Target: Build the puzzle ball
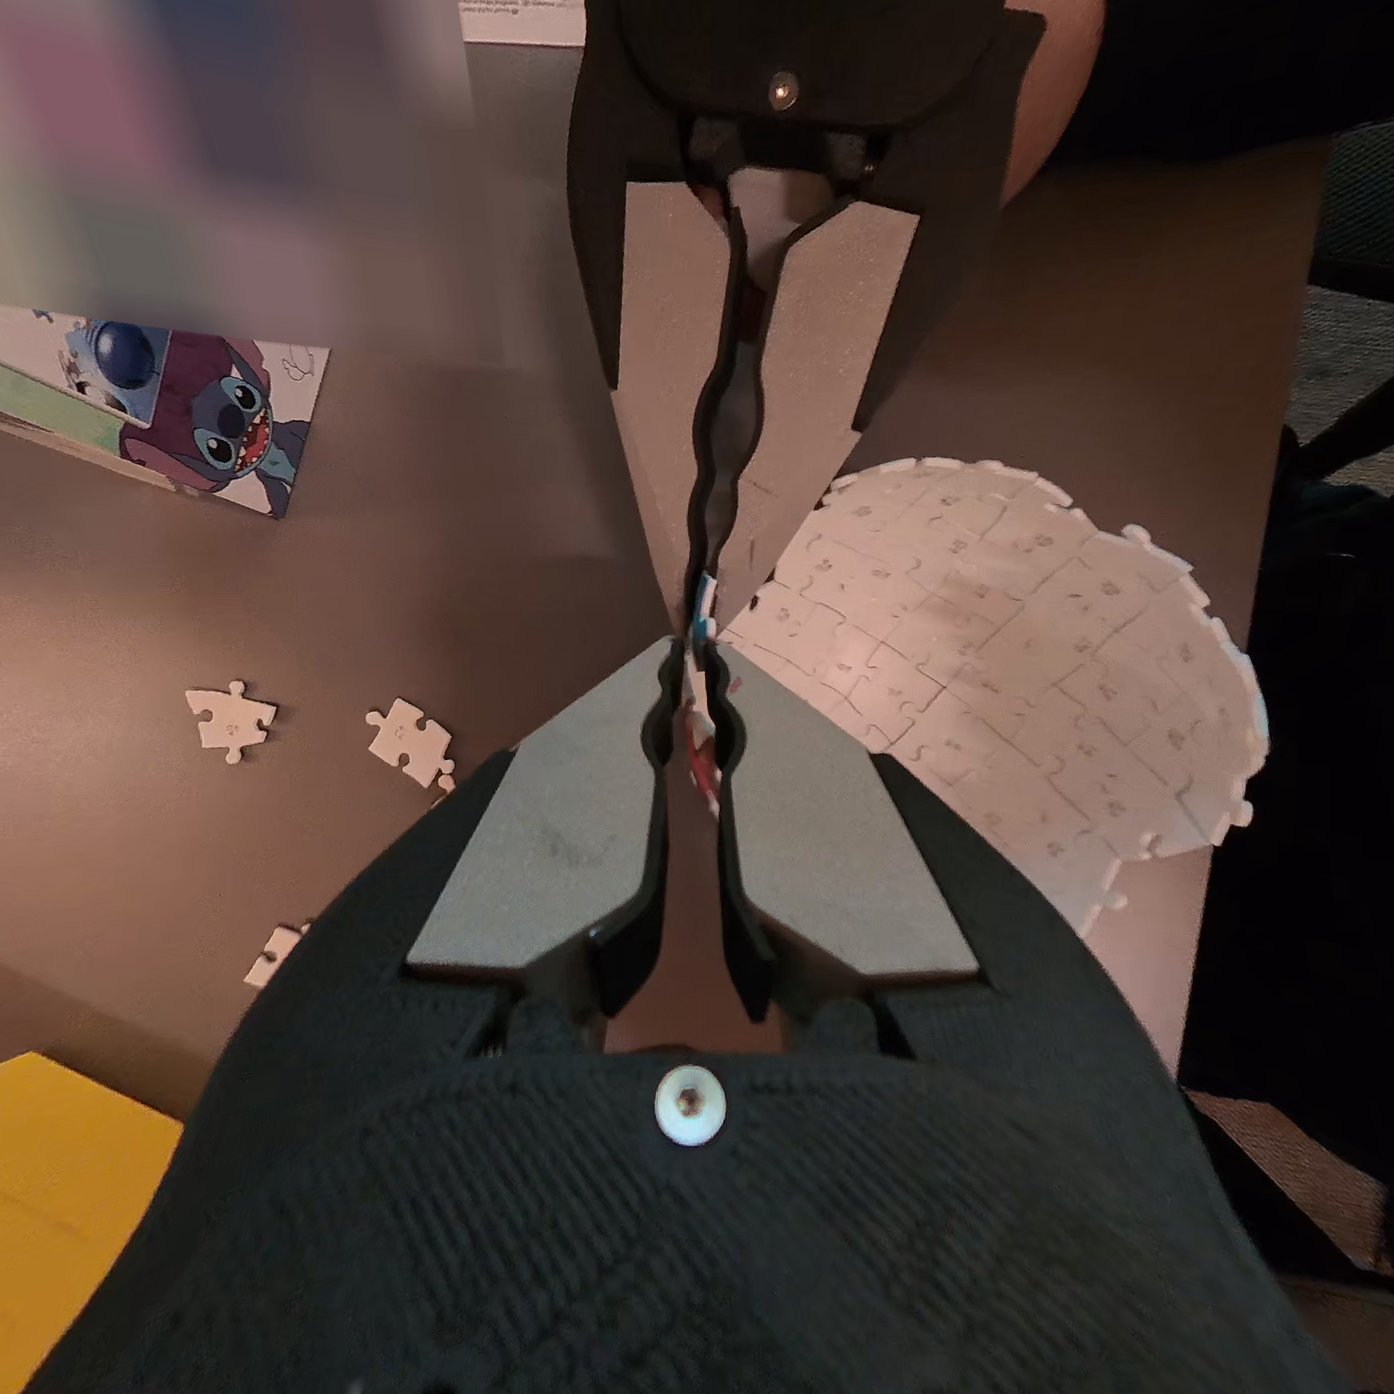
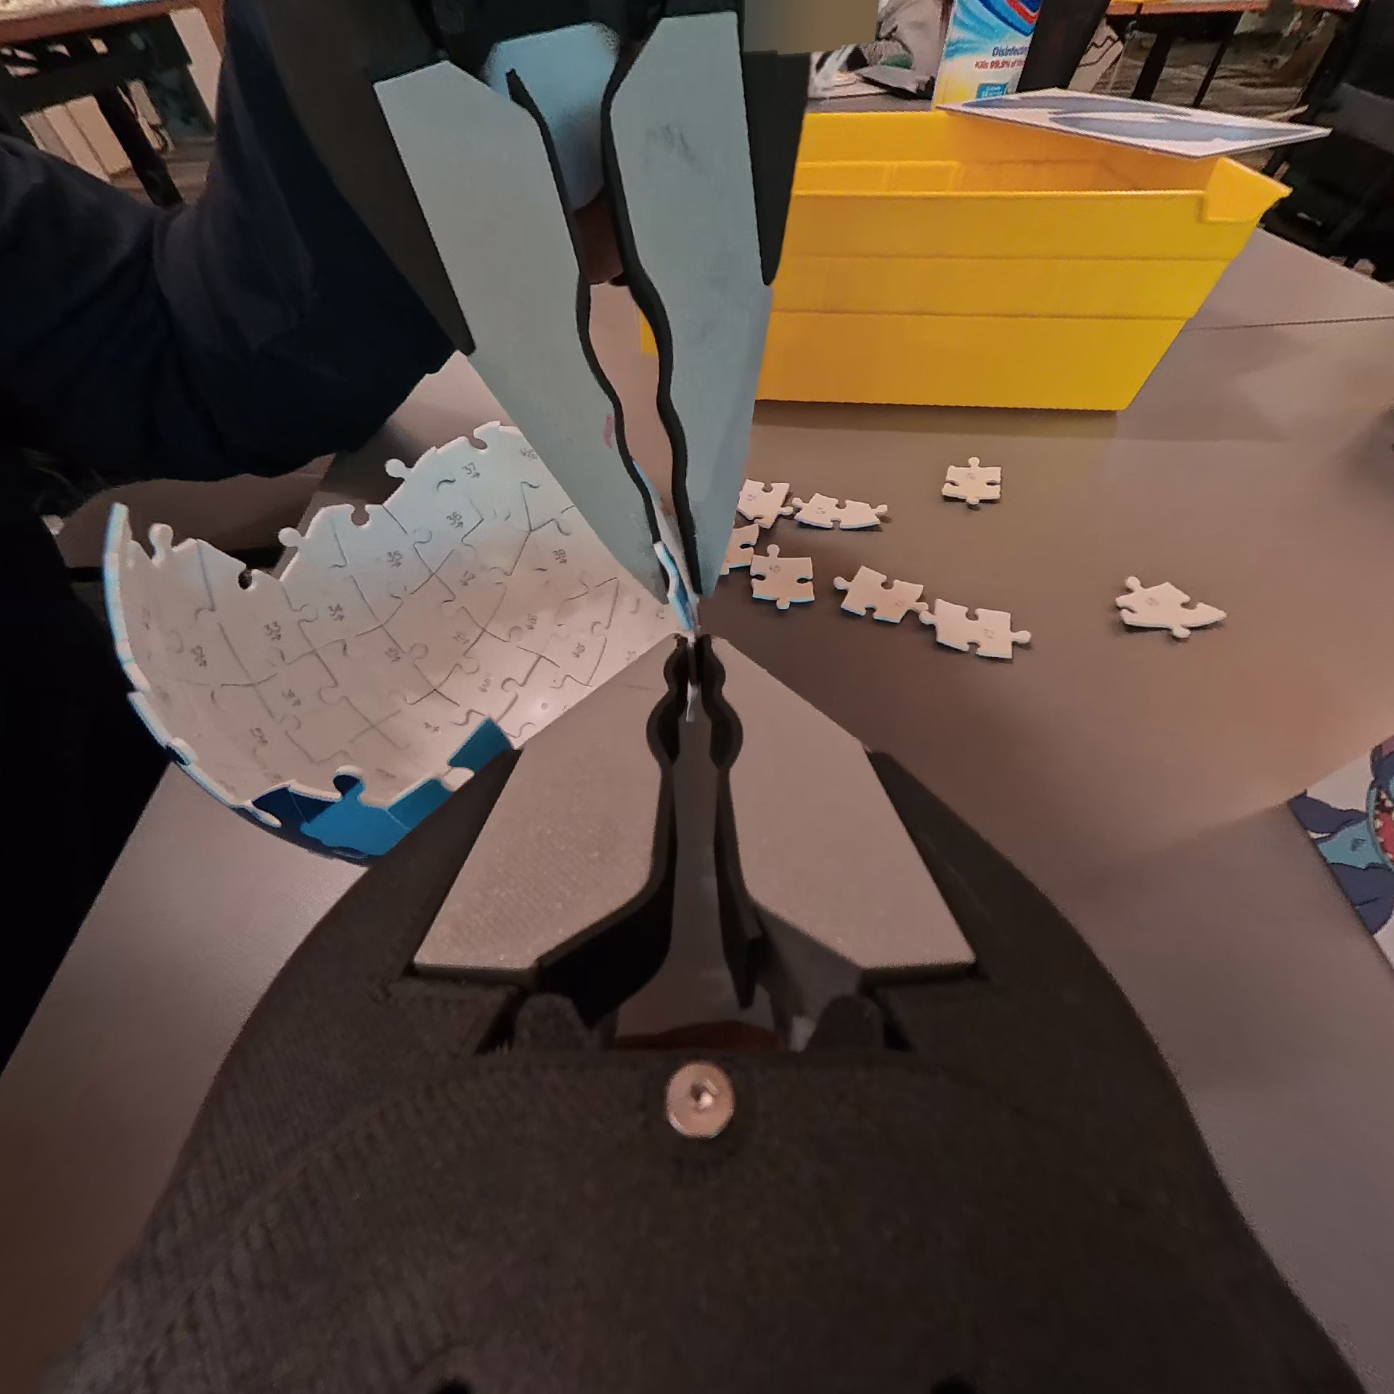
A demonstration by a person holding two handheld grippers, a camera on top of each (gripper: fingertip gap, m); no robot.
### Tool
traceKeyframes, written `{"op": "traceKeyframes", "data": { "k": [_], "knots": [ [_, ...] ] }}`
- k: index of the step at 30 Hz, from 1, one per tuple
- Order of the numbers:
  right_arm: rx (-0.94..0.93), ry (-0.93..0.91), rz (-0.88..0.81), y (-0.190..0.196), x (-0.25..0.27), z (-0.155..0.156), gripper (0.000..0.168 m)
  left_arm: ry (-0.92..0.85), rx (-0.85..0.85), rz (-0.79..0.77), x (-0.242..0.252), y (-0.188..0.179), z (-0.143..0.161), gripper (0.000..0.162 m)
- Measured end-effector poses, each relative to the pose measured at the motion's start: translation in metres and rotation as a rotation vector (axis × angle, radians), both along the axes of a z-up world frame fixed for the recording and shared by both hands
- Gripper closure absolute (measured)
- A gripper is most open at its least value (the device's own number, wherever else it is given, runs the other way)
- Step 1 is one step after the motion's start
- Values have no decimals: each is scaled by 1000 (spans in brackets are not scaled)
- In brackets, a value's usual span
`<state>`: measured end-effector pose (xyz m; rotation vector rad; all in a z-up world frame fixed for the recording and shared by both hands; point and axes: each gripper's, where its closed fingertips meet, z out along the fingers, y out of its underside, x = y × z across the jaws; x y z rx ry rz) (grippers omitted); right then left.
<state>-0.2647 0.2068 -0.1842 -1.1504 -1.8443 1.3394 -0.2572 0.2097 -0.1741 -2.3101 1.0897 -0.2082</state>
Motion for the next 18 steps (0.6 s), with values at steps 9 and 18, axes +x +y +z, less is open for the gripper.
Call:
{"op": "traceKeyframes", "data": {
  "k": [9, 18],
  "knots": [
    [-67, -54, 2, -5, 0, -3, 168, 35, -25, 19, -4, 2, -9, 153],
    [-36, -27, 18, -6, 0, -1, 168, -12, -60, -9, 0, -3, -9, 162]
  ]
}}
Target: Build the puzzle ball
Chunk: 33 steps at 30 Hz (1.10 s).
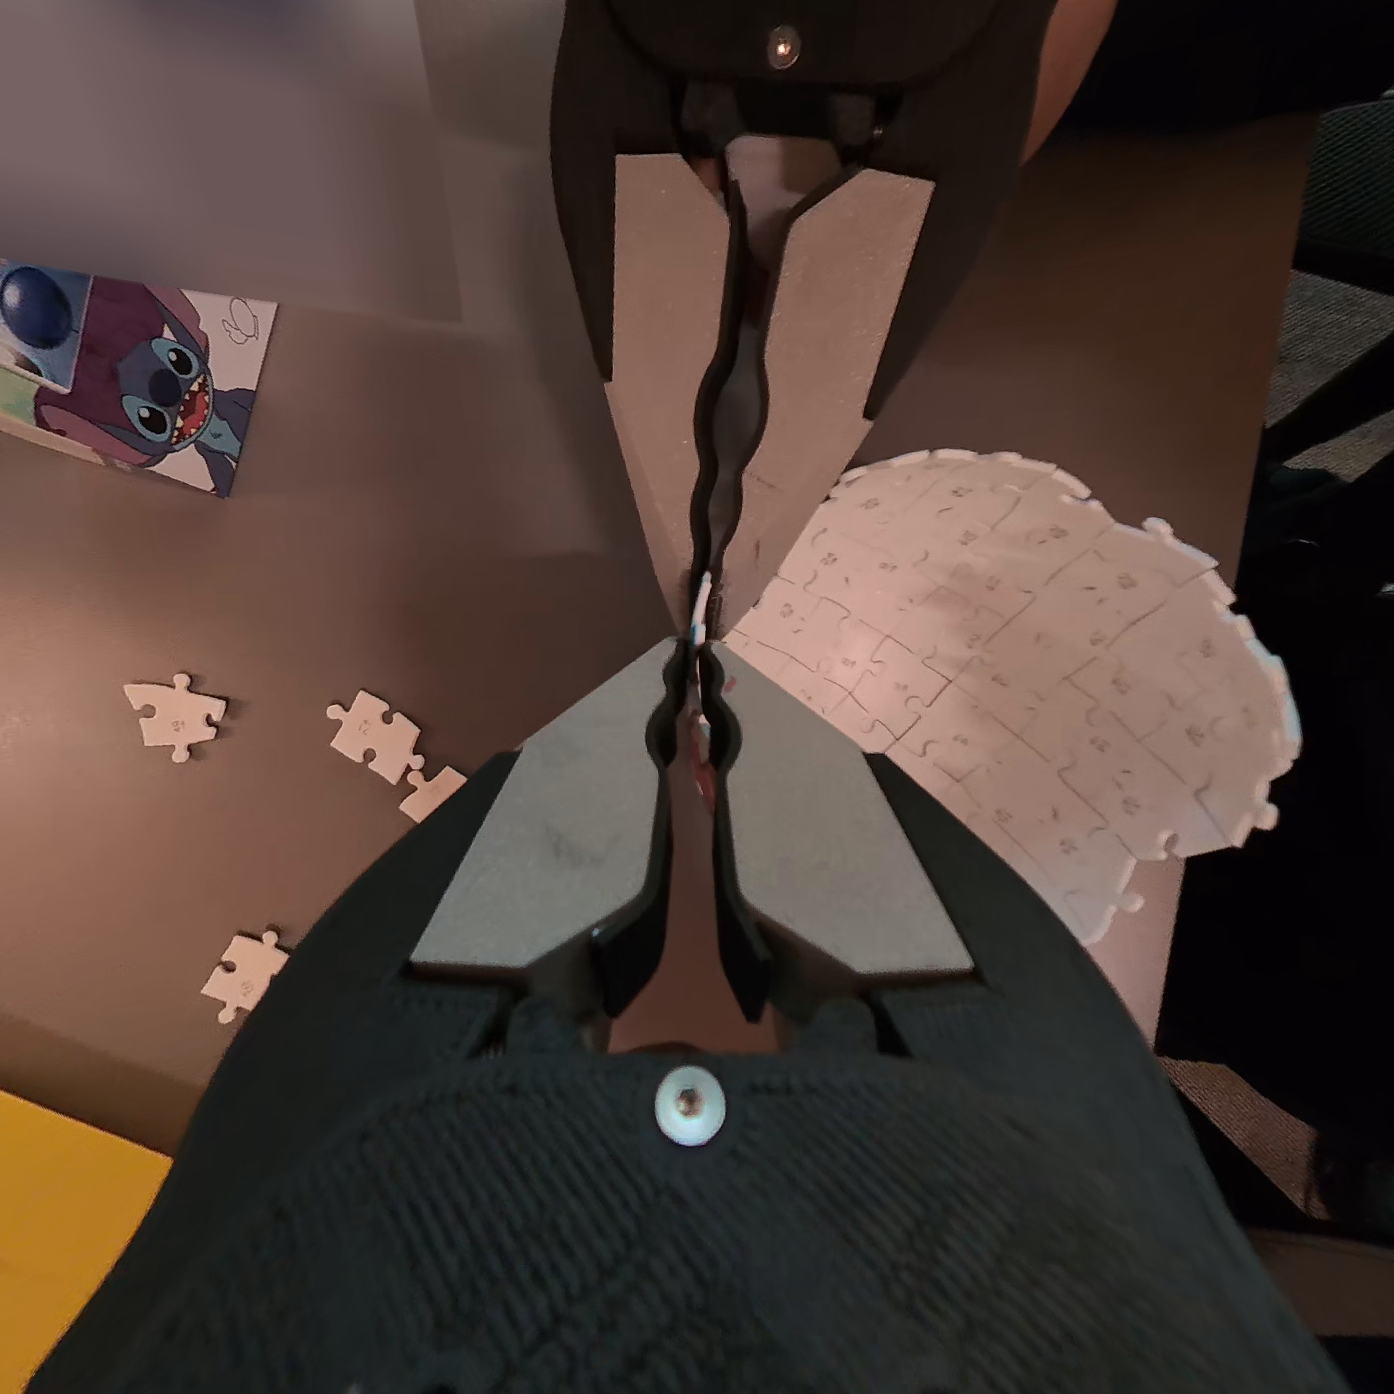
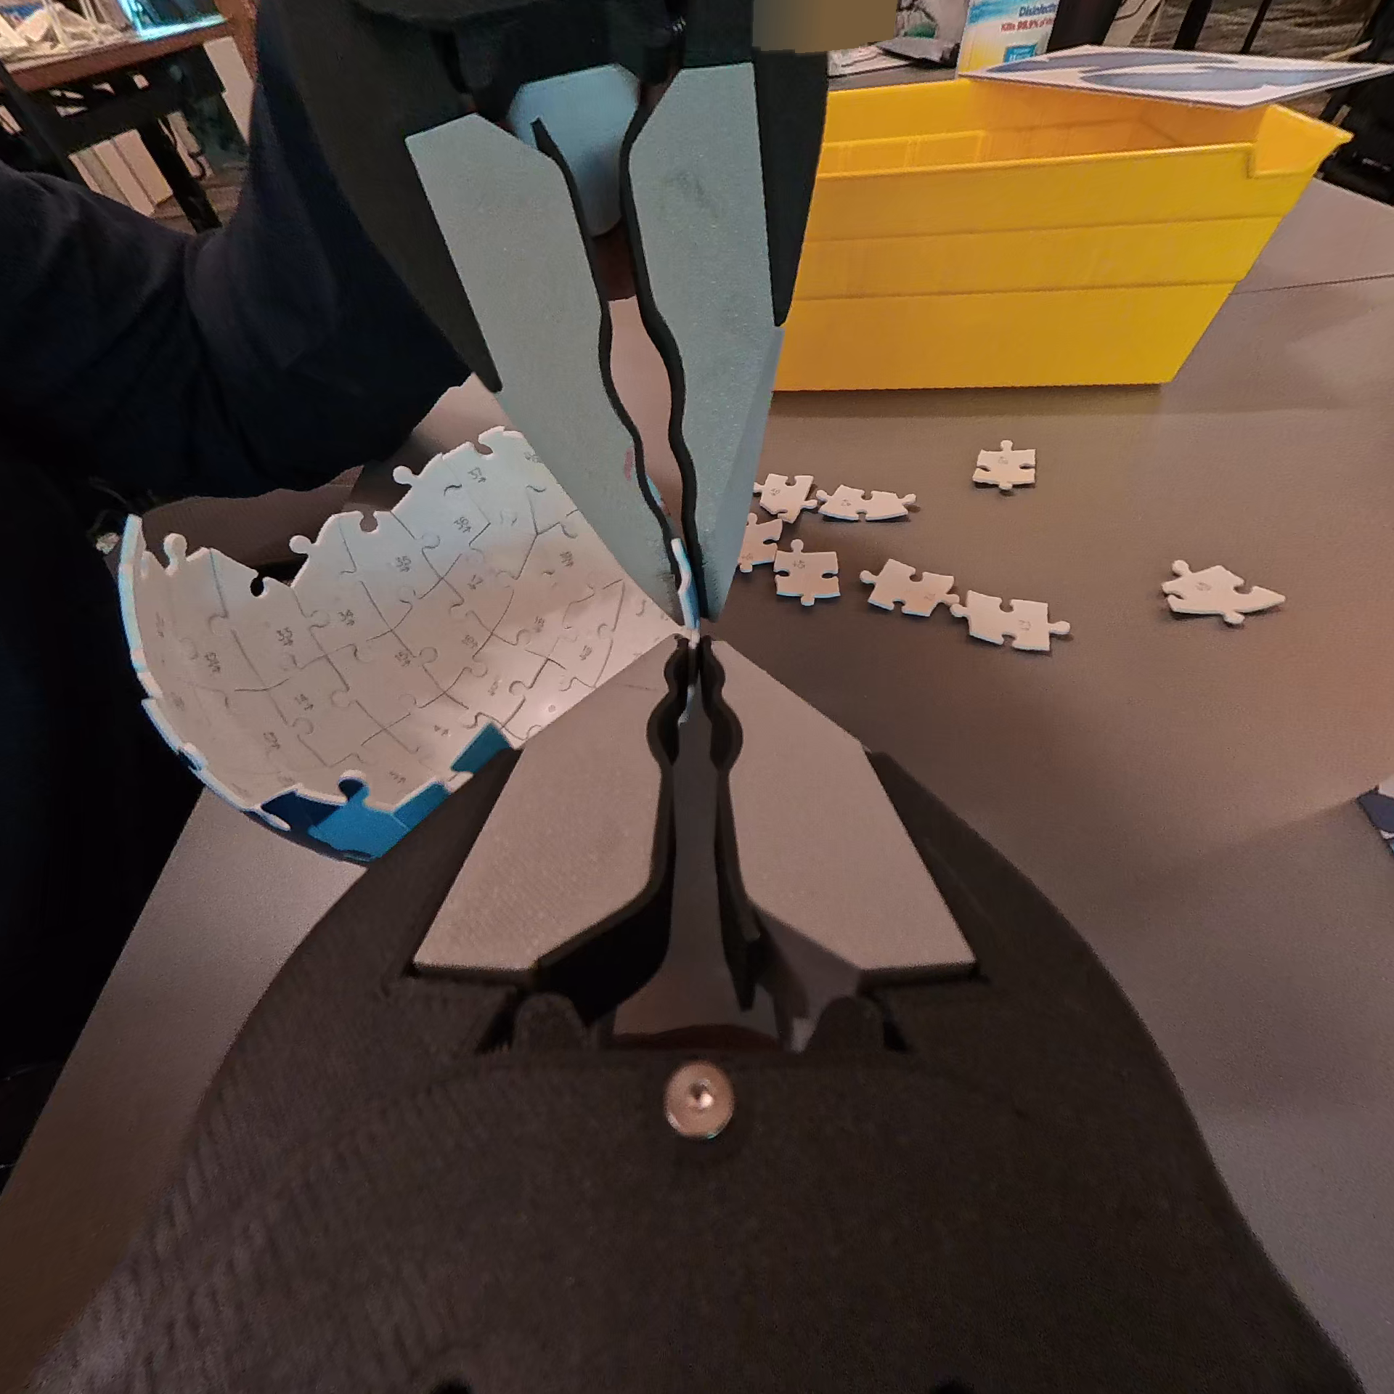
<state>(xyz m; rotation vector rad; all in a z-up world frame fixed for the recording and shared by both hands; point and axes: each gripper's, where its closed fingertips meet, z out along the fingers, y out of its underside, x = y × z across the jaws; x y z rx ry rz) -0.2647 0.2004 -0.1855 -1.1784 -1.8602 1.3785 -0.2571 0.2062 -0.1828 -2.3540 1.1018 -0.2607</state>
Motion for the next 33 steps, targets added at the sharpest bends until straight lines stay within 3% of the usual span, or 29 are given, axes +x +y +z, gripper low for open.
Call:
{"op": "traceKeyframes", "data": {
  "k": [22, 25, 33],
  "knots": [
    [-57, -28, 11, -2, 1, 0, 168, -9, 8, -13, 0, -3, 0, 162],
    [-83, -13, 27, 0, 5, 5, 157, 3, 20, -9, -3, -3, 1, 162],
    [-100, 2, 29, 3, 5, 8, 157, 1, 23, -10, -4, -3, 2, 162]
  ]
}}
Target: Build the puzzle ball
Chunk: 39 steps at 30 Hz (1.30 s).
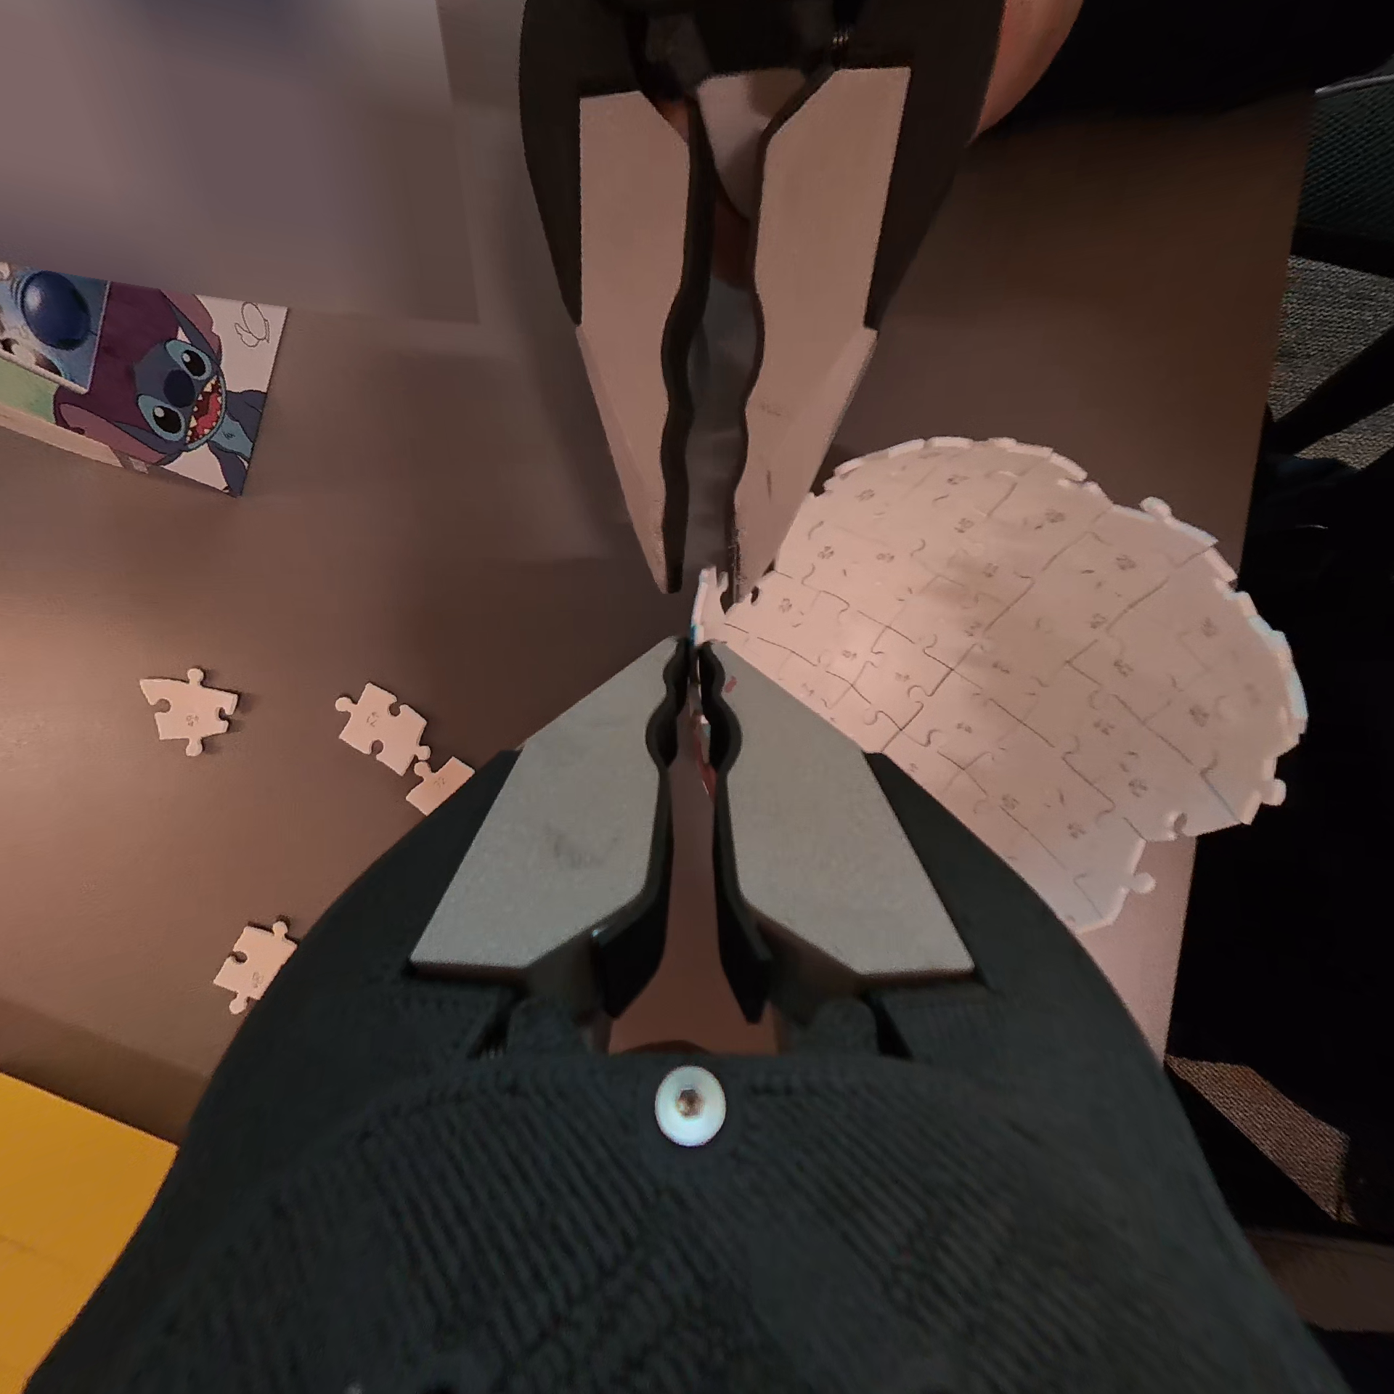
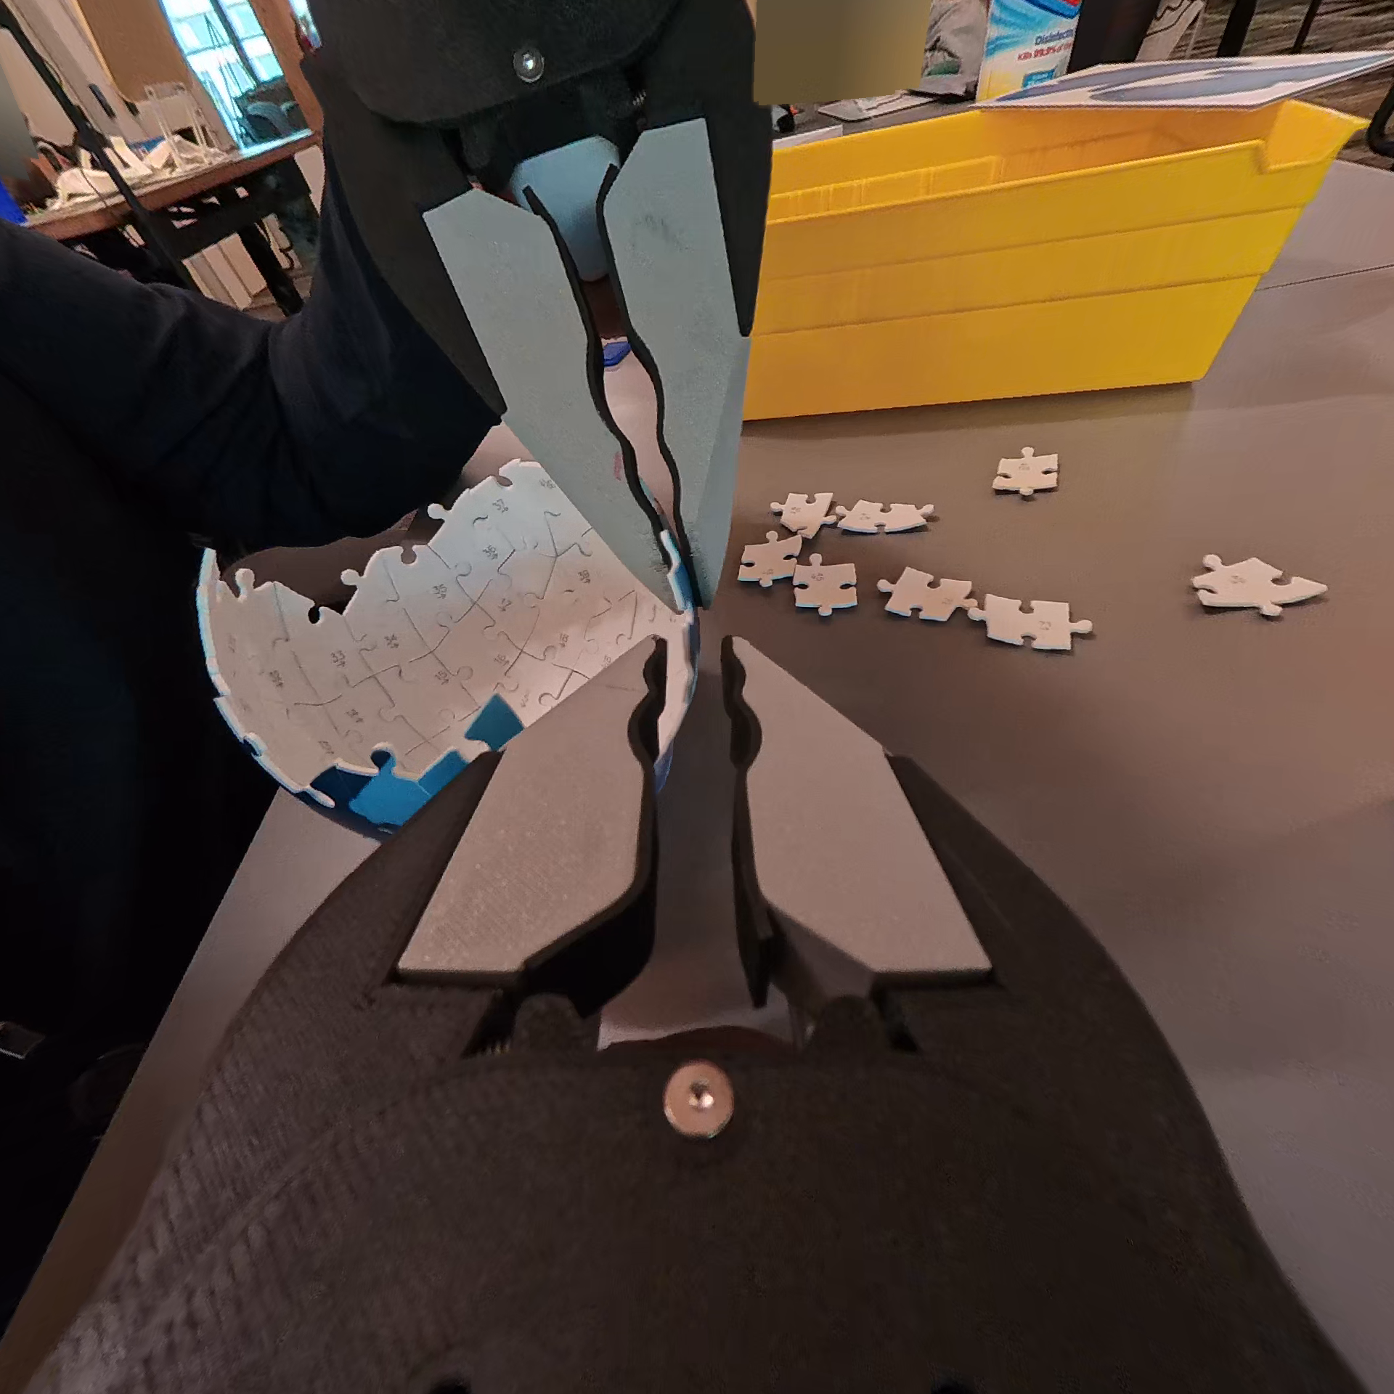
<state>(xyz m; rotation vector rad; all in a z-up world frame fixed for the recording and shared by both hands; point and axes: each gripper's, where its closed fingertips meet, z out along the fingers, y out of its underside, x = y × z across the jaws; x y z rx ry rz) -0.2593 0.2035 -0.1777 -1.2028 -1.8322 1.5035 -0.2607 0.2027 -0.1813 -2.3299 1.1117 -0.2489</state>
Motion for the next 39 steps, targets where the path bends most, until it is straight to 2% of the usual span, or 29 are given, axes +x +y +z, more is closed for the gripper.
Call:
{"op": "traceKeyframes", "data": {
  "k": [9, 12, 17, 22, 26, 29, 33, 36, 39],
  "knots": [
    [-21, 44, -5, 5, 1, 9, 156, -54, -20, -3, 2, -4, 1, 159],
    [-28, 64, -12, 8, 3, 14, 155, -95, -28, -12, 7, -6, 5, 151],
    [-81, 133, 38, 5, 12, 32, 155, -139, -34, -17, 7, -7, 10, 147],
    [-151, 206, 1, 22, 21, 51, 155, -233, 59, 16, -1, -2, 37, 134],
    [-187, 235, -92, 44, 23, 57, 142, -296, 298, 169, -34, 17, 71, 112],
    [-197, 237, -169, 60, 22, 58, 133, -324, 419, 321, -67, 29, 81, 102],
    [-180, 194, -268, 75, 19, 46, 126, -353, 476, 472, -100, 32, 70, 104],
    [-179, 120, -343, 84, 14, 33, 125, -321, 540, 602, -130, 29, 63, 114],
    [-126, 75, -378, 88, 11, 21, 123, -388, 550, 646, -139, 22, 59, 116]
  ]
}}
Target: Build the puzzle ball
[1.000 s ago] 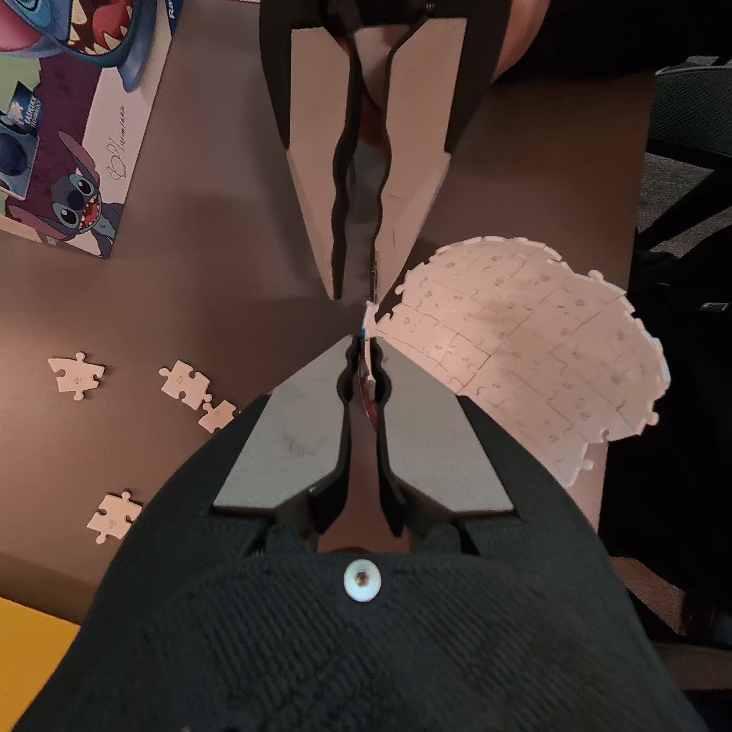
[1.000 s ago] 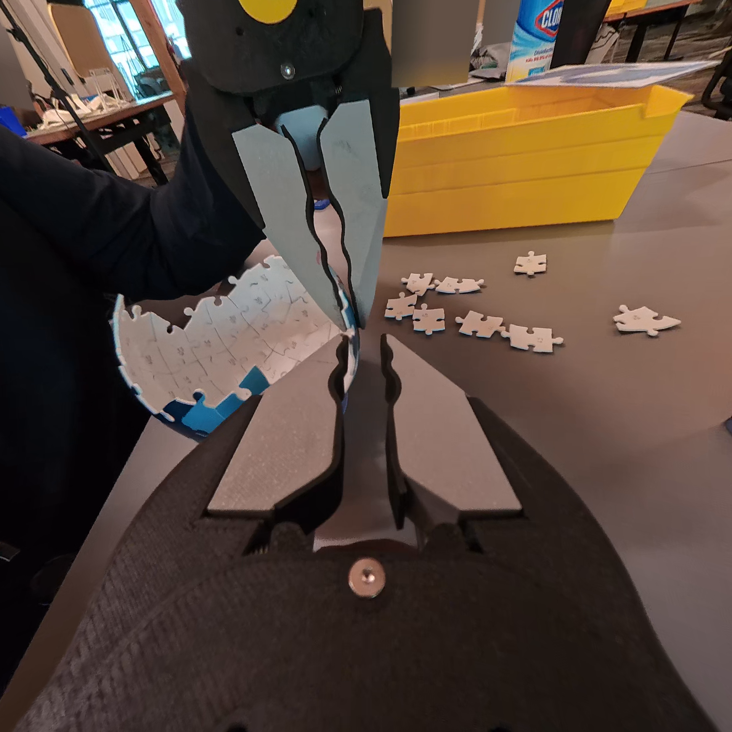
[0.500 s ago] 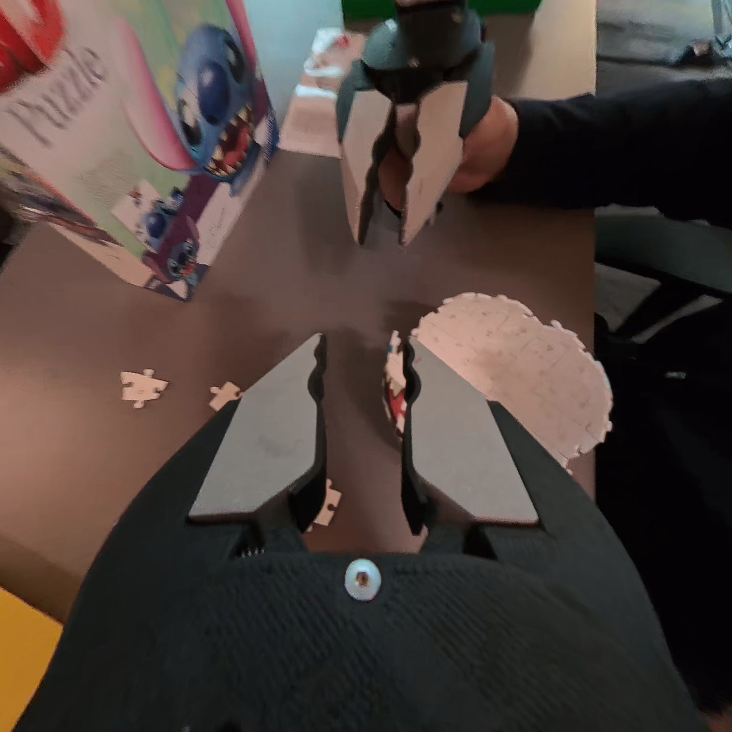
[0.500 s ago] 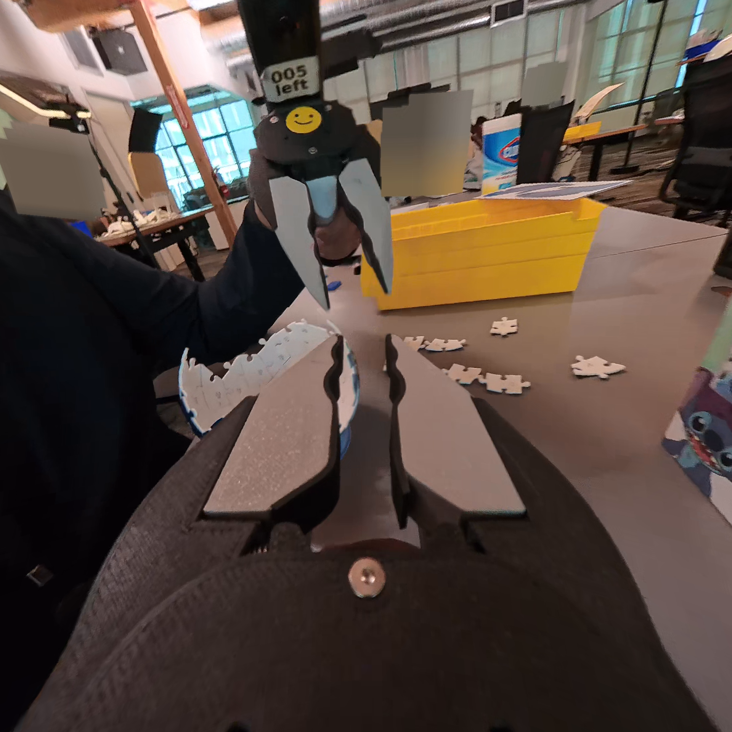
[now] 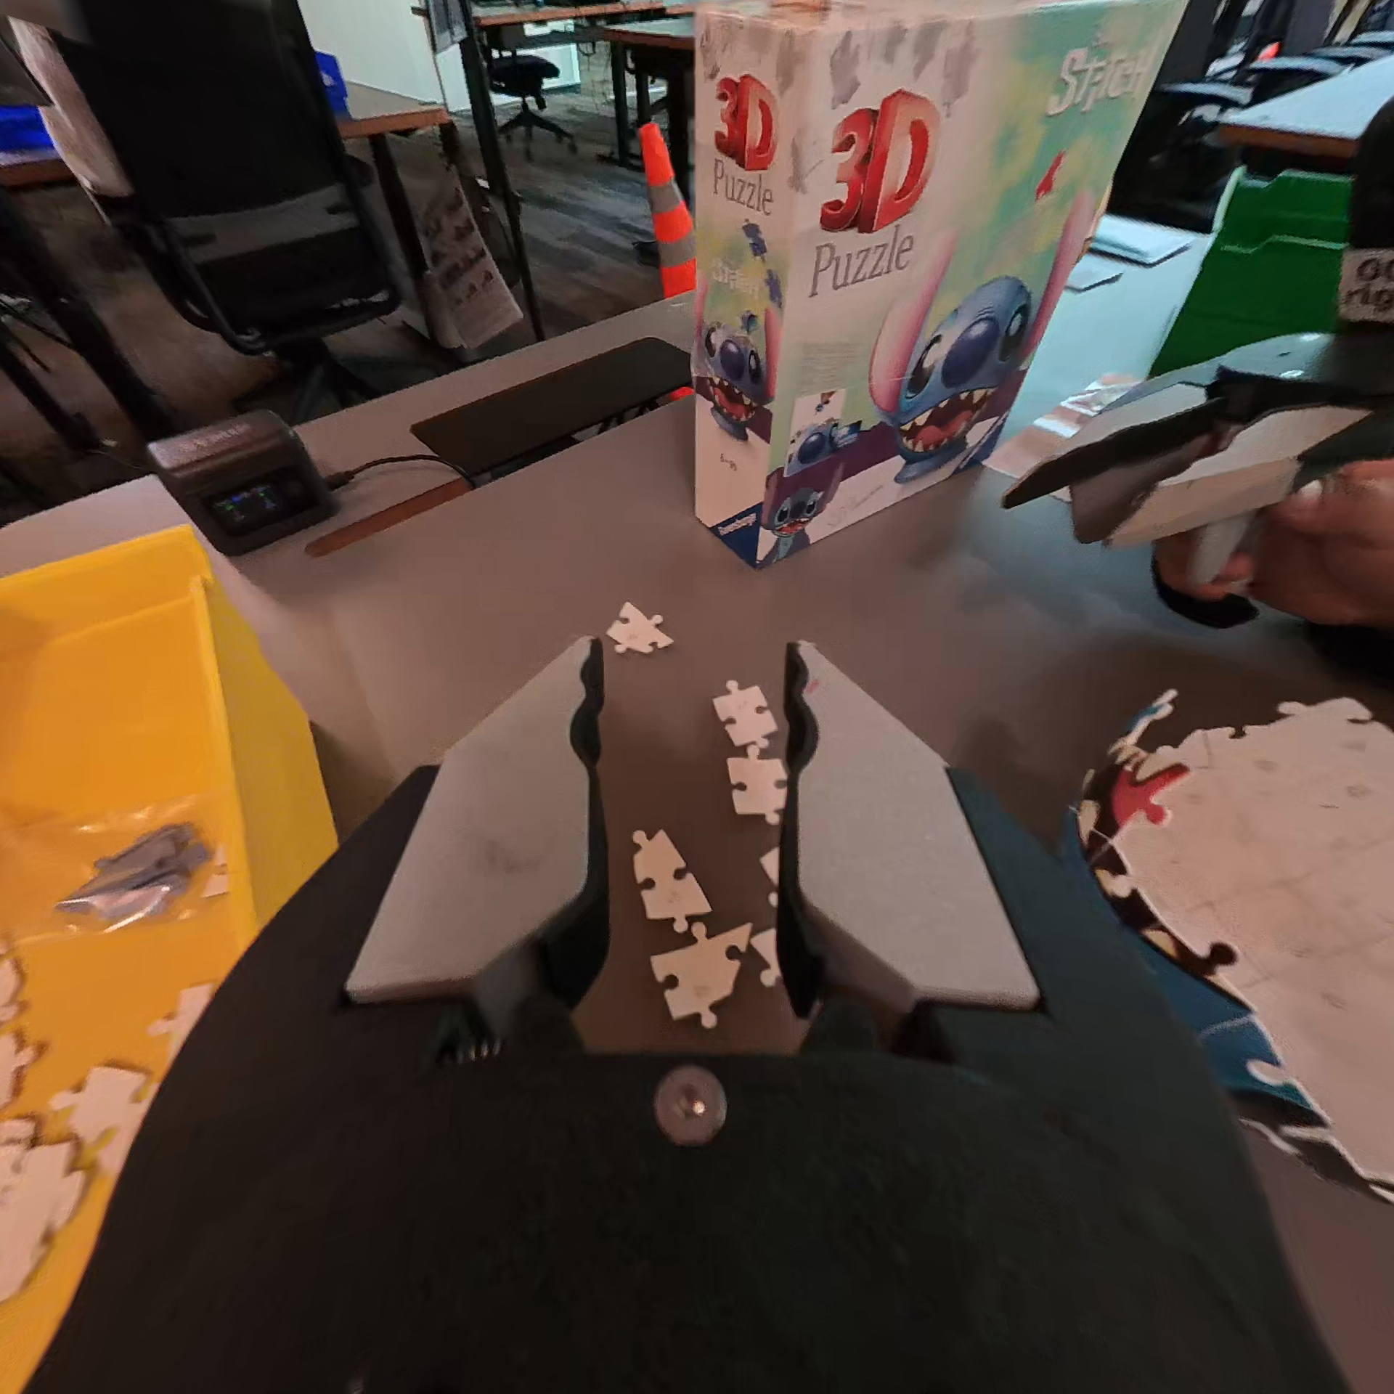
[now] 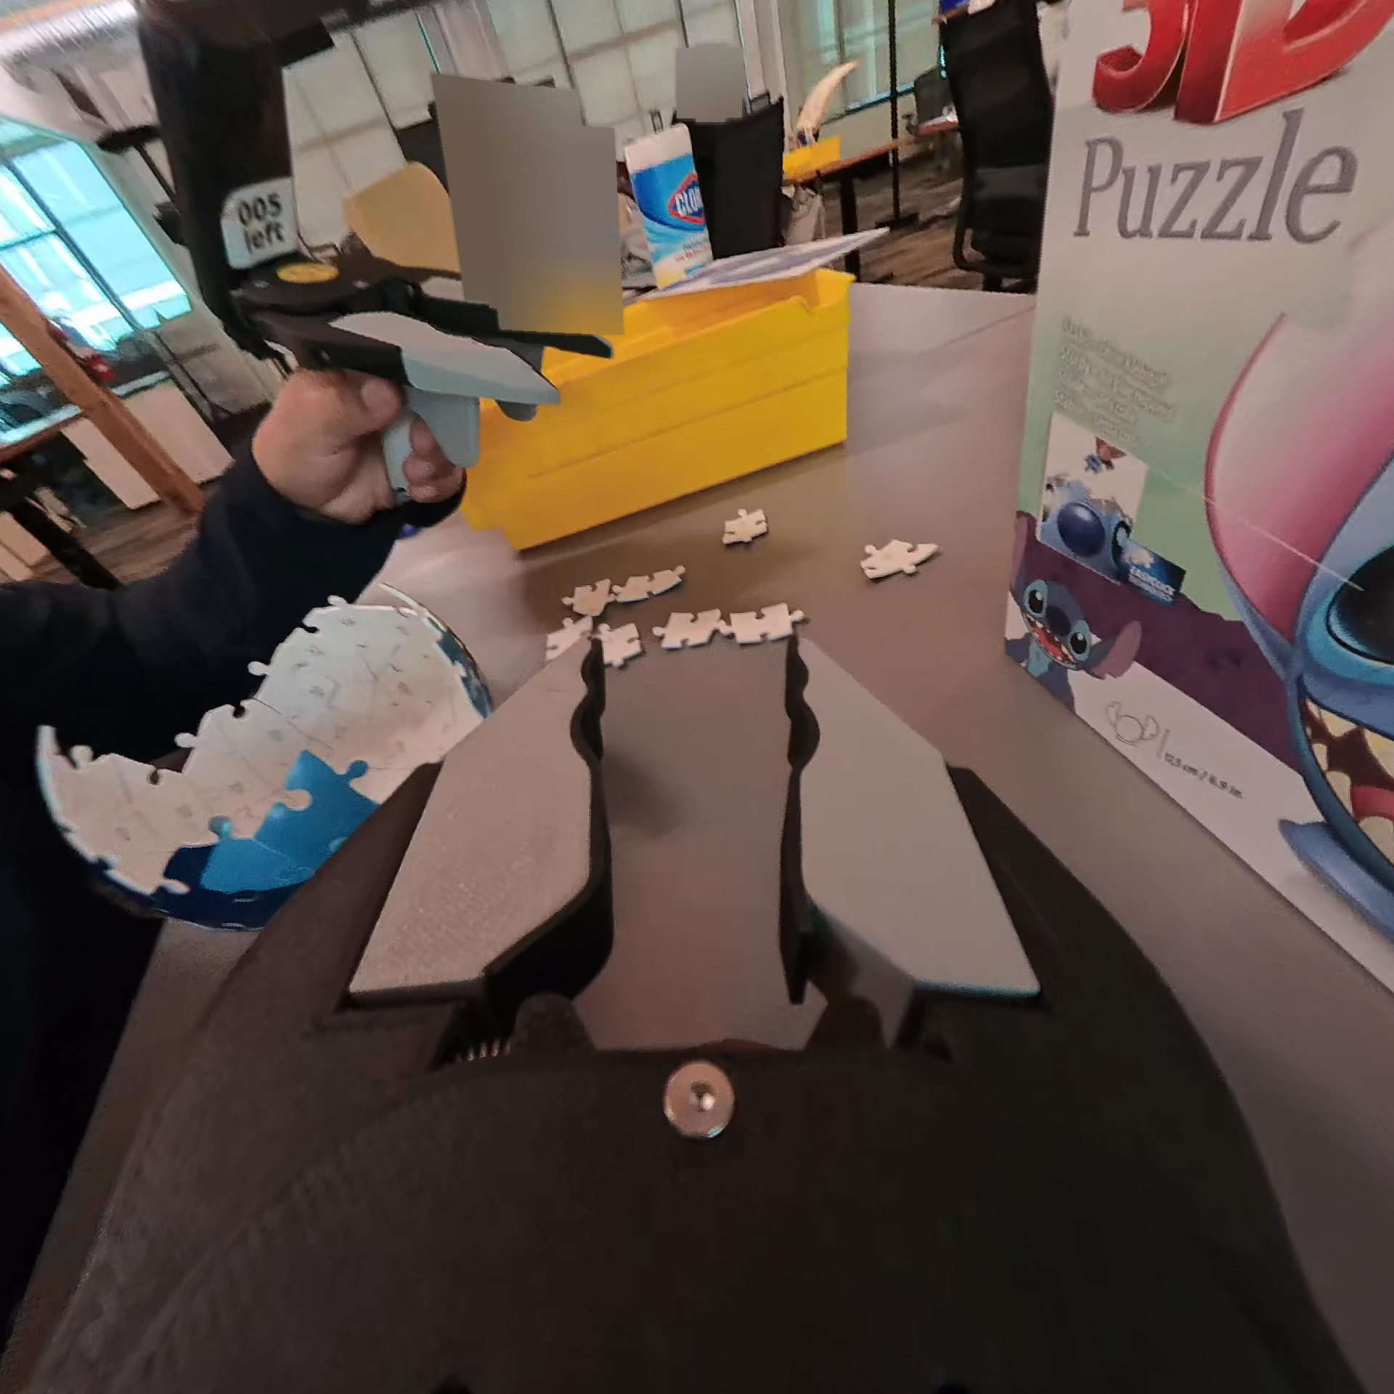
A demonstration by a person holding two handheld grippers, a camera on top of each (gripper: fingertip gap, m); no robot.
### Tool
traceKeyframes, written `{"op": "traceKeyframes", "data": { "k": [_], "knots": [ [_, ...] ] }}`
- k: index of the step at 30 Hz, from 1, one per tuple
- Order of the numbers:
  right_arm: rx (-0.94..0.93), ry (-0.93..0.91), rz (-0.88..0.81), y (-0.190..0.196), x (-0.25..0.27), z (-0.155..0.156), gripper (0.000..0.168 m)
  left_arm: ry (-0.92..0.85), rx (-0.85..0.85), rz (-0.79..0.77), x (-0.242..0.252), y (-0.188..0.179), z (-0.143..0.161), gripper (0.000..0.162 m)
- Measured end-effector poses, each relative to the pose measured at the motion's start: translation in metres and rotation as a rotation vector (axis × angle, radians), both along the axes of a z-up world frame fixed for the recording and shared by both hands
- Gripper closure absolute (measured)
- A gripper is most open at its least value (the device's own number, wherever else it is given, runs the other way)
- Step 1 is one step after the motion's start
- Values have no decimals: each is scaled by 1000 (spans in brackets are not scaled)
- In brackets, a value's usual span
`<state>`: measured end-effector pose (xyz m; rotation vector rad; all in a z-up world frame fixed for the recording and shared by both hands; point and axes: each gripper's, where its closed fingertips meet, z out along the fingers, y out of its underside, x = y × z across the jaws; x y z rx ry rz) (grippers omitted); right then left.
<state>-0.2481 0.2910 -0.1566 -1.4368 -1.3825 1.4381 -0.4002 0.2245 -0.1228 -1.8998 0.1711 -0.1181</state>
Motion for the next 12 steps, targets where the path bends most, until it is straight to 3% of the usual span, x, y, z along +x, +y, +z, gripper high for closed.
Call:
{"op": "traceKeyframes", "data": {
  "k": [6, 12],
  "knots": [
    [70, -98, -55, 8, -3, -19, 121, -20, -39, -77, 15, -4, -9, 111],
    [49, -128, -41, 7, -5, -26, 123, 85, -288, -215, 39, -13, -62, 120]
  ]
}}
